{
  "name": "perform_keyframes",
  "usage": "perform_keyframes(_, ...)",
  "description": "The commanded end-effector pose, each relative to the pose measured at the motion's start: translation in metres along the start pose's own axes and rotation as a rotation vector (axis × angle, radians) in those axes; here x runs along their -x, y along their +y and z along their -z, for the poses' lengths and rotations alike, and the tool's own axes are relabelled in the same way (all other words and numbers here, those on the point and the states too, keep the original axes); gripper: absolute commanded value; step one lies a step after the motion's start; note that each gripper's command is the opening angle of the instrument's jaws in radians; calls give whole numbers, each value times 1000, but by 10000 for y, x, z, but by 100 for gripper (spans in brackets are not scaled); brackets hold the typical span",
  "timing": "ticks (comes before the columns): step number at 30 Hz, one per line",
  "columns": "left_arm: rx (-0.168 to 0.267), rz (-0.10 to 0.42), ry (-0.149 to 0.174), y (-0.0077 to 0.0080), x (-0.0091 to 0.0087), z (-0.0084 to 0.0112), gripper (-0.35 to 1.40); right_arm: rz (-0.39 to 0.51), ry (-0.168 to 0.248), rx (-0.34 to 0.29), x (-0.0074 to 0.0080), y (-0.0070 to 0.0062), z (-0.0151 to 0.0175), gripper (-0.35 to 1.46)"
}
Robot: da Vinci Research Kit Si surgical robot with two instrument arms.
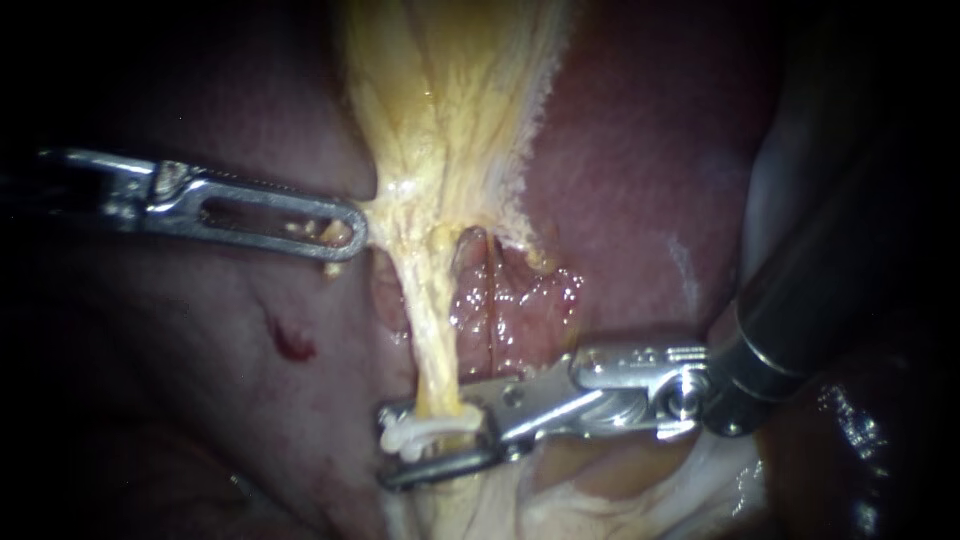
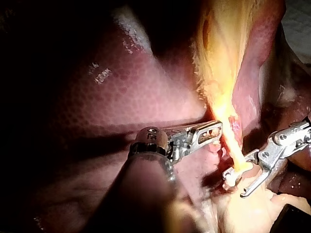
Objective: Going back second clip left tube
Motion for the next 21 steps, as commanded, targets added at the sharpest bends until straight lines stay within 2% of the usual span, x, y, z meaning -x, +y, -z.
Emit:
perform_keyframes(1,-1,0,1,0,0,0,-35,0,4,0,1,0,-1,48)
perform_keyframes(8,-1,0,1,-1,0,1,-35,16,27,36,2,11,-3,50)
perform_keyframes(10,-1,0,1,-1,0,1,-35,26,31,70,4,18,-2,50)
perform_keyframes(17,-1,1,1,-2,0,2,-35,121,45,129,13,41,12,50)
perform_keyframes(21,-1,0,1,-1,0,2,-35,166,49,144,16,44,23,50)
